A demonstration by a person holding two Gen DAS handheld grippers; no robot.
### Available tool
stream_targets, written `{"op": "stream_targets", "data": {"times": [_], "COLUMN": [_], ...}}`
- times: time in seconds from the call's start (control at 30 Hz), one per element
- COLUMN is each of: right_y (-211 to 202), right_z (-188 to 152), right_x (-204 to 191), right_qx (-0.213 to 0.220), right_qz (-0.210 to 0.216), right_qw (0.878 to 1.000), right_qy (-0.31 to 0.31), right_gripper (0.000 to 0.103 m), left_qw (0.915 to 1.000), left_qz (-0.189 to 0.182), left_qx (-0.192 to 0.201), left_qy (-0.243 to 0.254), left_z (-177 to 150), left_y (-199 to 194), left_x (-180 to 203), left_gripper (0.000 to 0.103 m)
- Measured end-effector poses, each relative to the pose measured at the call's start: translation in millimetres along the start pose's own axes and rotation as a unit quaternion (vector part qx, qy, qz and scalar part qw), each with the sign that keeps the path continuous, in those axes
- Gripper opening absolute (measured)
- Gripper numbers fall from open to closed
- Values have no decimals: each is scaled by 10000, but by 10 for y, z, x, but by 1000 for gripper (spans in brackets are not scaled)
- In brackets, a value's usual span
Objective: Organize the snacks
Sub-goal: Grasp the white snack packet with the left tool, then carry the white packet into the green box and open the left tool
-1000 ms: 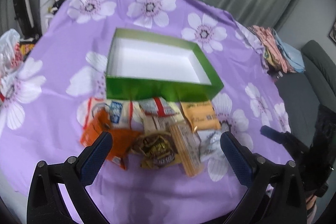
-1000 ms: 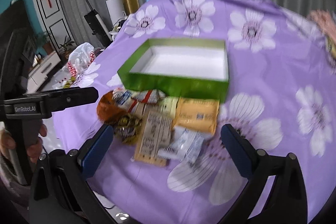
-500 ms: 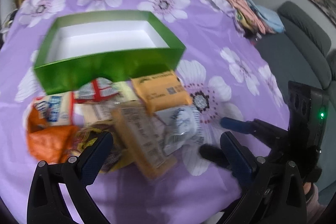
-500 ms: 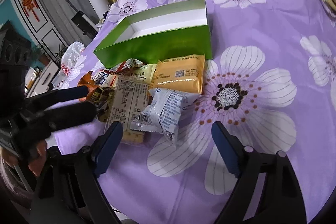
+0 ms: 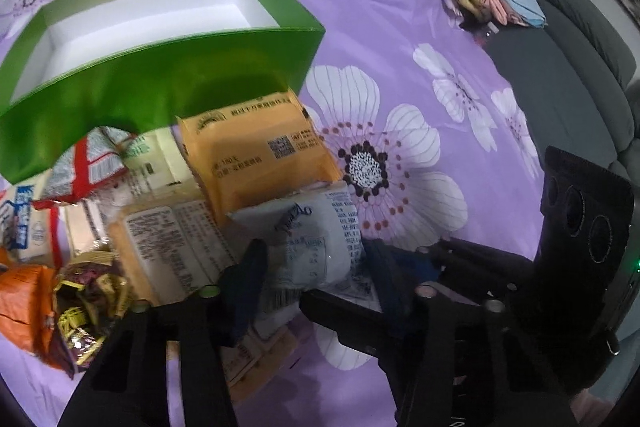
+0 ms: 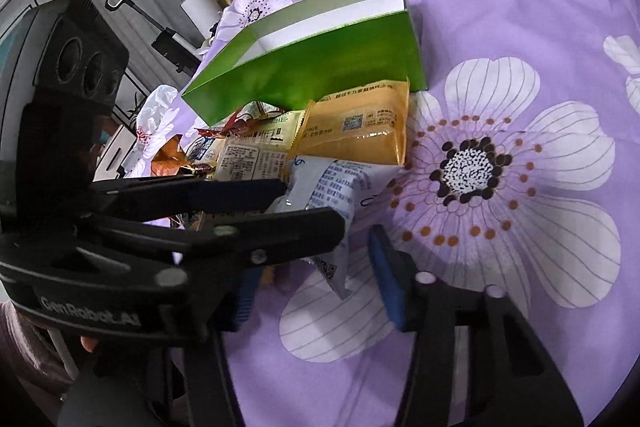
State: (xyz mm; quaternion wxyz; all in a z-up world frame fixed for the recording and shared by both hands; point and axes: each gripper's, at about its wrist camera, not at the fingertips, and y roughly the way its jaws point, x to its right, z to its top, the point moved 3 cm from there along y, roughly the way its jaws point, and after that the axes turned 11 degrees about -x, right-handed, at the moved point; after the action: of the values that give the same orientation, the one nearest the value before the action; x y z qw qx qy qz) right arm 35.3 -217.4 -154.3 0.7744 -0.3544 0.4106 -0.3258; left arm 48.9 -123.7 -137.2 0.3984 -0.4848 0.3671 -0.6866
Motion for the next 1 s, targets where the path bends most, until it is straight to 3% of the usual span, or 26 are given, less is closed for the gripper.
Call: {"op": "stream_targets", "data": {"times": [0.07,0.3,0.5,0.63,1.0], "right_y": [30,30,-233,-390,-352], "right_z": [-8,-14,52,225,888], "right_x": [3,-18,-175,-312,-660], "right_qx": [-49,50,347,595,905], "right_qz": [54,81,40,-32,-93], "right_qw": [10000,9999,9988,9963,9882], "right_qy": [-50,-118,-351,-613,-1234], "right_gripper": [37,30,29,29,29], "left_qw": [10000,9999,9980,9956,9889], "left_qz": [-6,-36,-136,-97,66], "left_qx": [0,124,586,913,1485], "left_qy": [-31,30,190,192,-66], "left_z": [1,-10,14,120,570], "left_y": [5,-69,-434,-652,-1056], "left_x": [-13,24,93,50,-358], "left_gripper": [48,45,45,45,45]}}
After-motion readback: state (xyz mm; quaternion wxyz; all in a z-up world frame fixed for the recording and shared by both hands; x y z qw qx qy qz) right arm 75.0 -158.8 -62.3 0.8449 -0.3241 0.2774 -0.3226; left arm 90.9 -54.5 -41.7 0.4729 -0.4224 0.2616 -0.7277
